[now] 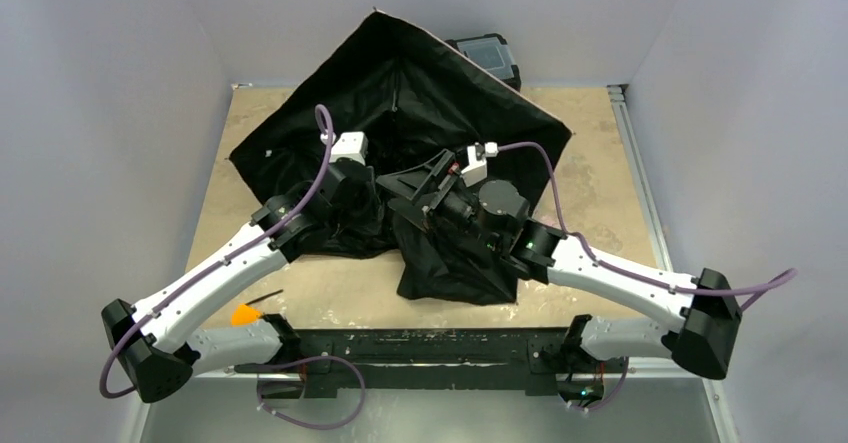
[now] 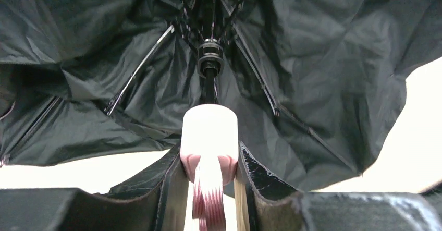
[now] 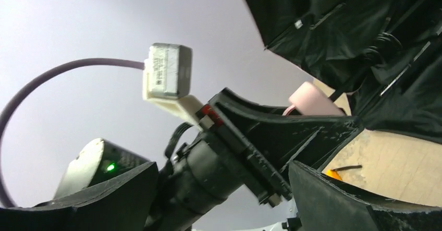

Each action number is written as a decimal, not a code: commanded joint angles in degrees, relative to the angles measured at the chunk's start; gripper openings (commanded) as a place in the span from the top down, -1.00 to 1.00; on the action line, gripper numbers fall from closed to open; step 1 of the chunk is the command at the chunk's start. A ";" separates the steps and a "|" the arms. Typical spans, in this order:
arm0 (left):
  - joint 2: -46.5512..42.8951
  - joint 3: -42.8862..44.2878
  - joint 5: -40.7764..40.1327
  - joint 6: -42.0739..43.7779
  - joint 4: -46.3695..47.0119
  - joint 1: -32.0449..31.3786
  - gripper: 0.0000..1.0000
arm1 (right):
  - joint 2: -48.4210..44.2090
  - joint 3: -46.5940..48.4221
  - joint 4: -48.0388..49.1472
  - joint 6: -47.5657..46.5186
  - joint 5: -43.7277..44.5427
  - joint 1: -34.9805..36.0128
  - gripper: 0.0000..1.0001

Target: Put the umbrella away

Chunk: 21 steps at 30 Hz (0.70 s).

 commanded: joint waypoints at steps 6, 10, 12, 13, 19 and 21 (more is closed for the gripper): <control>-2.33 0.51 -0.15 0.05 5.83 0.20 1.00 | 0.10 1.49 -6.94 0.58 10.58 0.66 -0.98; -3.20 -1.17 -0.25 0.03 6.27 0.26 1.00 | 5.67 1.65 -8.40 4.28 14.50 0.36 -0.95; -3.25 -1.99 0.05 -0.15 6.83 0.25 1.00 | 8.24 1.58 -8.14 7.07 13.86 -0.68 -0.88; -3.25 -2.40 0.17 -0.28 6.93 0.23 1.00 | 9.66 1.70 -8.11 8.31 13.08 -1.27 -0.85; -3.81 -4.88 -0.36 -0.73 7.32 0.24 1.00 | 15.07 0.72 -6.76 14.94 6.14 -4.42 -0.84; -4.37 -6.24 0.29 -0.63 7.85 0.26 1.00 | 15.94 -1.18 -4.18 17.38 4.17 -5.27 -0.86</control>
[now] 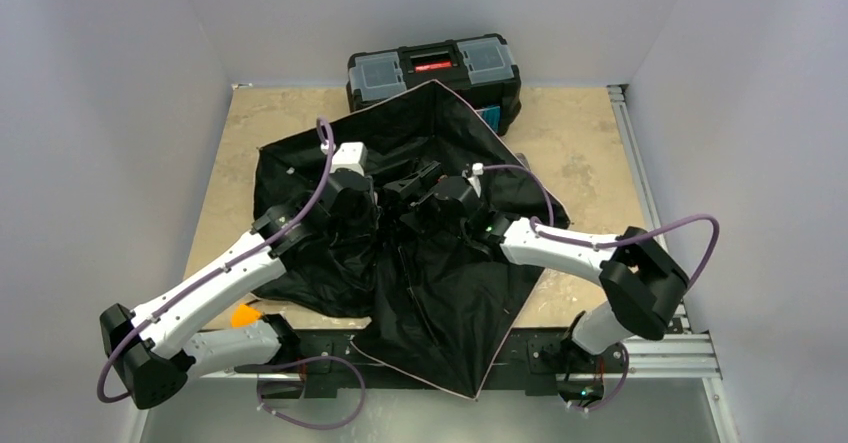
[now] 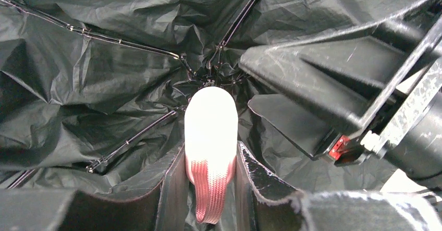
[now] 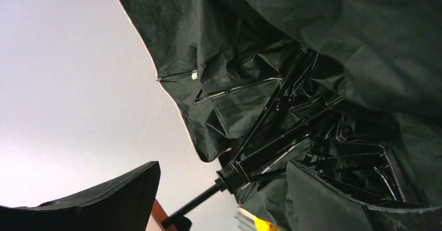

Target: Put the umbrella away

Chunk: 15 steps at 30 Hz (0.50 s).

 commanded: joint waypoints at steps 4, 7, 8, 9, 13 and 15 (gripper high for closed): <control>-4.74 -6.91 1.84 -1.15 7.30 0.28 1.00 | 2.94 -2.23 6.25 8.63 -7.84 -2.07 -0.88; -7.36 -11.63 2.87 -1.89 8.80 0.25 1.00 | 5.74 -1.31 6.77 7.54 -8.01 -2.11 -0.77; -8.26 -13.09 3.16 -2.13 9.16 0.25 1.00 | 7.33 -0.74 7.36 7.13 -7.96 -2.14 -0.69; -9.09 -14.24 3.49 -2.28 9.55 0.26 1.00 | 8.76 -0.31 8.73 6.62 -8.41 -2.27 -0.58; -11.55 -16.86 3.96 -2.02 9.55 0.27 1.00 | 14.02 1.79 12.31 5.53 -11.20 -2.33 -0.29; -12.43 -17.60 3.83 -1.63 9.25 0.25 1.00 | 16.02 2.67 13.86 5.00 -12.27 -2.33 -0.11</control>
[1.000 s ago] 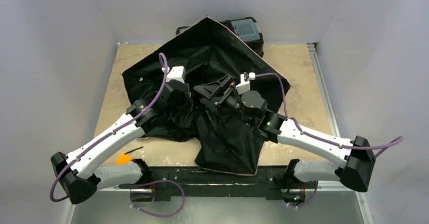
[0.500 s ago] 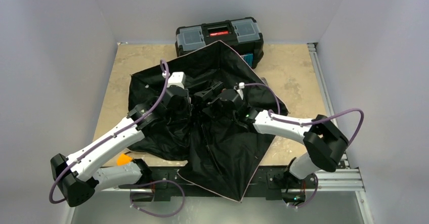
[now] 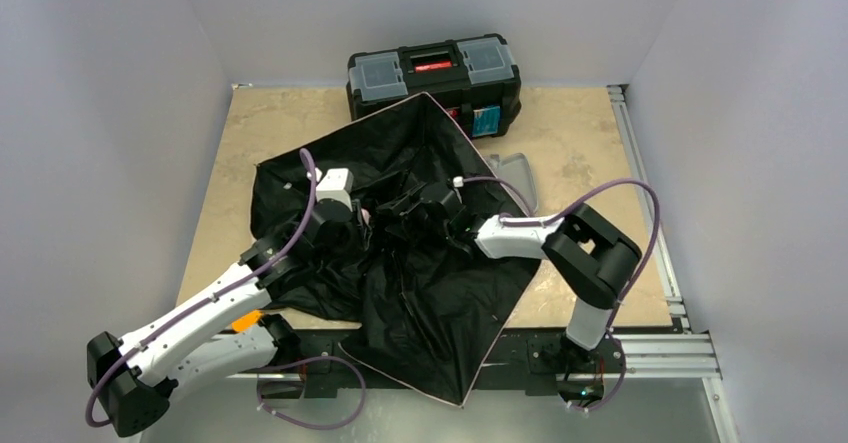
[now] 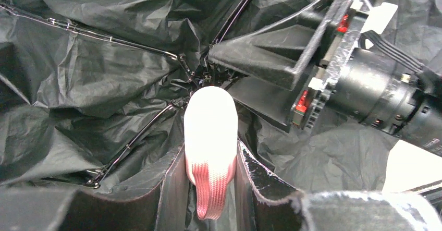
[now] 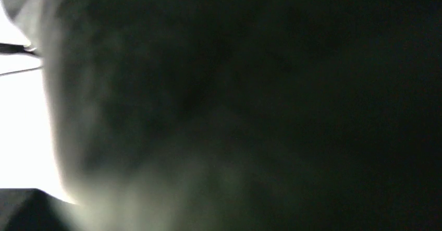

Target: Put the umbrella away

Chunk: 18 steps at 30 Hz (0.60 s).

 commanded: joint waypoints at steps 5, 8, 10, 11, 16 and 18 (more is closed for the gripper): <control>-3.46 -4.06 3.77 0.49 2.35 0.29 1.00 | 5.09 4.82 8.99 -3.68 -5.72 -0.25 0.70; -4.30 -4.74 4.00 0.89 2.51 0.30 1.00 | 4.45 5.82 8.36 -5.55 -6.54 -0.21 0.96; -4.73 -4.04 4.54 1.42 2.25 0.26 1.00 | 2.98 6.18 7.29 -6.47 -6.18 -0.26 1.00; -5.03 -3.43 4.89 1.76 1.97 0.28 1.00 | 1.45 6.42 6.85 -6.90 -6.00 -0.29 1.00; -5.00 2.18 6.79 3.46 -0.90 0.23 0.52 | -5.32 9.93 1.79 -12.50 -2.56 -0.24 1.00; -4.06 4.27 7.57 3.70 -2.17 0.23 0.19 | -7.89 11.60 0.01 -15.26 0.65 -0.22 1.00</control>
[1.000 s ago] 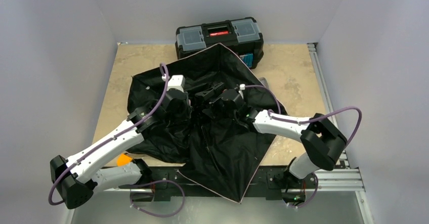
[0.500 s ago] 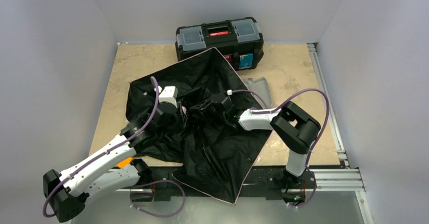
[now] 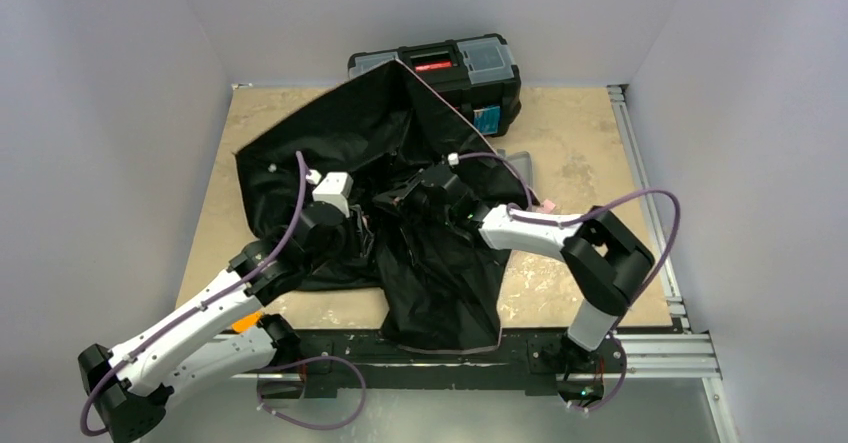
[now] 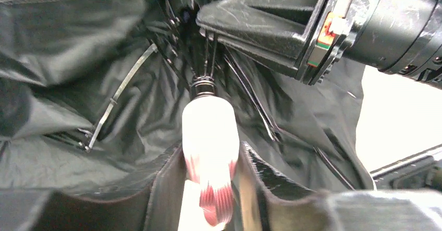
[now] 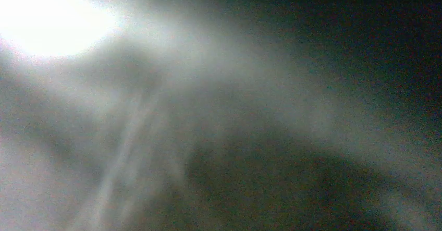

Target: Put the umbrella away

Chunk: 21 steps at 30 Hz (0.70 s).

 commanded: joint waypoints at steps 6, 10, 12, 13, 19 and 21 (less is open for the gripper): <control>0.53 5.13 5.47 1.36 1.06 0.02 0.55 | -12.79 10.73 -3.95 -16.84 7.66 0.17 1.00; 1.43 4.63 5.35 1.27 2.85 -0.02 1.00 | -14.79 9.91 -4.19 -19.01 6.87 0.42 1.00; 2.08 4.69 4.84 1.34 4.04 0.01 1.00 | -15.33 9.39 -4.16 -19.94 6.64 0.83 1.00; 2.32 4.63 4.31 1.35 4.70 0.03 1.00 | -15.55 9.26 -4.08 -20.67 6.63 1.18 1.00; 5.49 3.97 -1.25 2.46 11.44 -0.02 1.00 | -15.09 9.51 -3.09 -23.81 4.82 4.44 1.00; 6.57 5.60 -3.07 3.44 12.98 0.01 1.00 | -14.76 11.61 -4.72 -24.44 4.70 5.82 1.00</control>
